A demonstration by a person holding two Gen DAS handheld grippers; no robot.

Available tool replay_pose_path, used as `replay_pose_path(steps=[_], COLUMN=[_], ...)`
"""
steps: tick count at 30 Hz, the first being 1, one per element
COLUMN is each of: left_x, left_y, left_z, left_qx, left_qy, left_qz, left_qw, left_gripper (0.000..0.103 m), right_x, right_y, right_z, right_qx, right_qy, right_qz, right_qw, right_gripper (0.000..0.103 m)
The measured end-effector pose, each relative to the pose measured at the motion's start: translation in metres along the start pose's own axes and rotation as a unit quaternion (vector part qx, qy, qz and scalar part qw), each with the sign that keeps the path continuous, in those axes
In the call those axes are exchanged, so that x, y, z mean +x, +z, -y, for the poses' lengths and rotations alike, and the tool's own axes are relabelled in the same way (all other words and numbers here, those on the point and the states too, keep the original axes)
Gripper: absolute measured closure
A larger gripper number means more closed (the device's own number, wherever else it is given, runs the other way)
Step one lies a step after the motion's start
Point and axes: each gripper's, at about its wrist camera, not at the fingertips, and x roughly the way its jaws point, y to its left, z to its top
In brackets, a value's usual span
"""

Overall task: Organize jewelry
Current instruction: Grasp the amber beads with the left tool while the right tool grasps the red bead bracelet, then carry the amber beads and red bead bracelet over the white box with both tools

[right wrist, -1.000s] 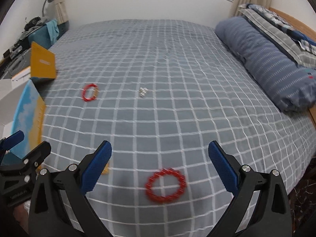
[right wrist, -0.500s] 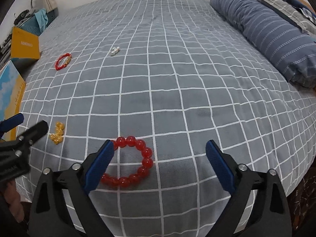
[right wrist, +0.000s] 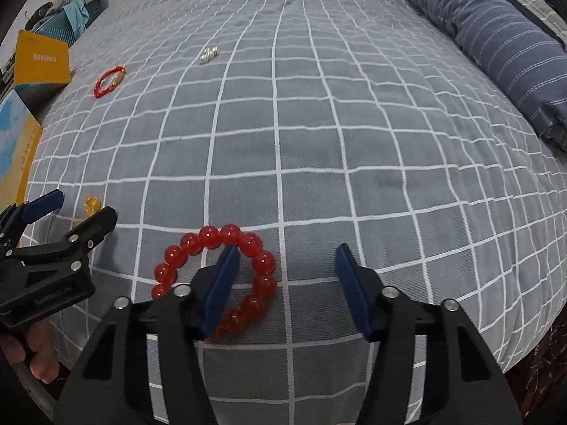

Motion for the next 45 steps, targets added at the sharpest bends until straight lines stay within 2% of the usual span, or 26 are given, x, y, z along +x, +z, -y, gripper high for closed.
replay_pose_path(steps=[3,5,6,8,9,10,12,17,45], left_x=[-0.001,-0.003,-0.003,-0.003,-0.004,-0.004,-0.005,-0.012,-0.060], left_y=[0.001,0.001,0.002,0.002,0.003,0.003,0.002,0.004,0.009], left_z=[-0.002,-0.004,-0.004,-0.005,-0.005,-0.005,-0.005,-0.006,-0.019], left_qx=[-0.004,-0.008,-0.009,-0.009,-0.008,-0.007,-0.007,-0.007,-0.012], left_qy=[-0.009,-0.016,-0.017,-0.019,-0.018,-0.018,-0.024,-0.029,-0.048], left_qz=[-0.004,-0.006,-0.007,-0.008,-0.007,-0.007,-0.008,-0.001,0.041], left_qw=[0.9999,0.9998,0.9998,0.9997,0.9998,0.9998,0.9997,0.9996,0.9979], left_gripper=[0.027,0.046,0.050,0.068,0.073,0.084,0.094,0.094,0.094], right_x=[0.001,0.001,0.001,0.001,0.001,0.001,-0.001,-0.005,-0.061], right_y=[0.001,0.001,0.001,0.001,0.002,0.002,0.003,0.005,0.011], right_z=[0.000,-0.002,-0.003,-0.004,-0.005,-0.006,-0.006,-0.004,-0.015], right_qx=[0.000,-0.001,-0.001,-0.003,-0.005,-0.006,-0.008,-0.002,0.005], right_qy=[0.006,0.008,0.015,0.018,0.016,0.014,0.015,0.023,0.065], right_qz=[-0.003,-0.004,-0.007,-0.008,-0.007,-0.006,-0.004,0.005,0.092], right_qw=[1.000,1.000,1.000,1.000,1.000,1.000,1.000,1.000,0.994], right_gripper=[0.058,0.069,0.073,0.083,0.085,0.085,0.085,0.090,0.090])
